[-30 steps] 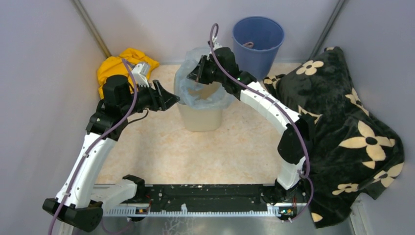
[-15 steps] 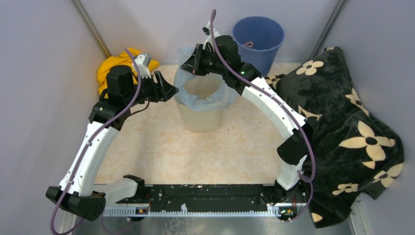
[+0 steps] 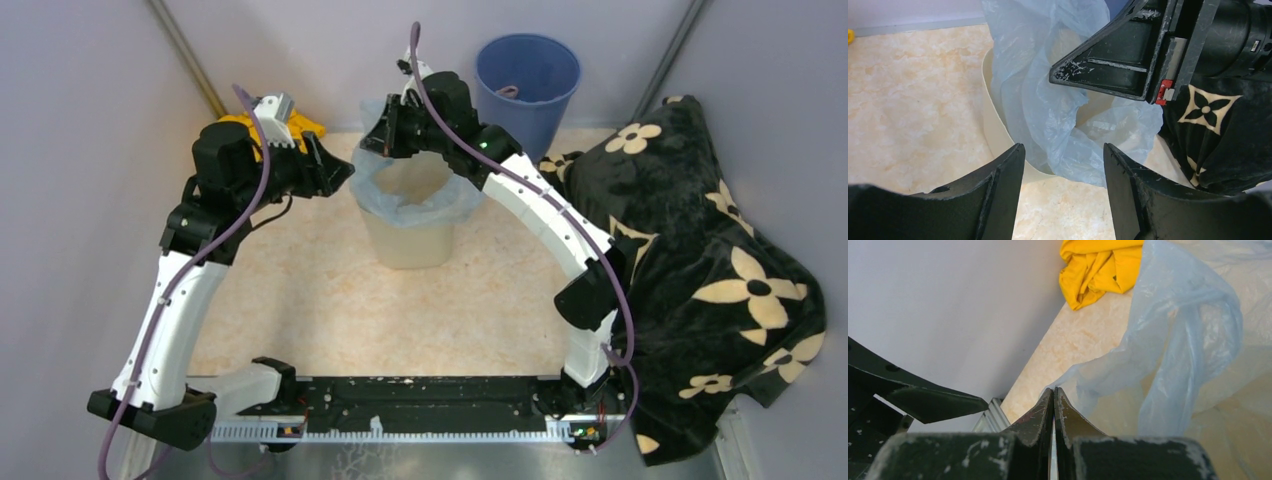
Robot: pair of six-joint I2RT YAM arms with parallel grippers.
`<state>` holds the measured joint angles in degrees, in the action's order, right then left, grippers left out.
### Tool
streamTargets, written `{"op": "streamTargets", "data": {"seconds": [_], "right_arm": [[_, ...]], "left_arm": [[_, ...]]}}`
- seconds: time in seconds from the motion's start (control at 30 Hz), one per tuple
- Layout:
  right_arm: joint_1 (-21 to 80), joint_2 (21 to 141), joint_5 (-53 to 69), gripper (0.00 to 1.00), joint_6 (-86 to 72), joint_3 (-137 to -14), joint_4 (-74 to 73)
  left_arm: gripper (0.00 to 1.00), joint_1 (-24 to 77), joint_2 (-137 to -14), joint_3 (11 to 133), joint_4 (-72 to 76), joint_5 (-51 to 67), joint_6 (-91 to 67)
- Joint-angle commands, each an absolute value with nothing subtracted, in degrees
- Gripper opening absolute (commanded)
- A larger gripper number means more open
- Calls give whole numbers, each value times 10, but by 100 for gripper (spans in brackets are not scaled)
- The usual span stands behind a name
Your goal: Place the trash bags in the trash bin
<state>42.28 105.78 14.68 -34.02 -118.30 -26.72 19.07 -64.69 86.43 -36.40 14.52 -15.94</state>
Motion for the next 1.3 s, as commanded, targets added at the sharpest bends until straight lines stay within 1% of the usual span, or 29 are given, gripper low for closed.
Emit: {"op": "streamTargets", "data": {"seconds": [0.0, 0.43, 0.8, 0.83, 0.9, 1.0, 1.1, 1.17, 1.2, 1.23, 1.27], "right_arm": [[430, 1067, 149, 0, -330, -1229, -265], [438, 1070, 148, 0, -329, -1242, -269], [453, 1079, 153, 0, -328, -1250, -273], [453, 1079, 153, 0, -329, -1251, -274], [455, 1078, 154, 0, -328, -1251, -274], [459, 1076, 156, 0, -328, -1250, -274], [461, 1072, 157, 0, -327, -1246, -276], [461, 1066, 157, 0, -324, -1242, -280], [460, 1061, 156, 6, -324, -1240, -283], [461, 1053, 153, 15, -321, -1237, -288], [461, 1045, 149, 21, -316, -1235, -295]], "left_arm": [[65, 188, -657, 858, -360, 150, -150], [63, 188, -673, 818, -340, 159, -148], [61, 188, -684, 816, -314, 168, -160], [59, 188, -685, 816, -312, 165, -161], [53, 188, -687, 812, -306, 160, -164], [38, 188, -694, 805, -299, 151, -168], [32, 188, -696, 797, -292, 150, -171], [30, 188, -691, 793, -287, 150, -174], [29, 188, -688, 792, -285, 149, -174], [29, 188, -684, 791, -286, 147, -174], [29, 188, -681, 790, -286, 145, -174]]}}
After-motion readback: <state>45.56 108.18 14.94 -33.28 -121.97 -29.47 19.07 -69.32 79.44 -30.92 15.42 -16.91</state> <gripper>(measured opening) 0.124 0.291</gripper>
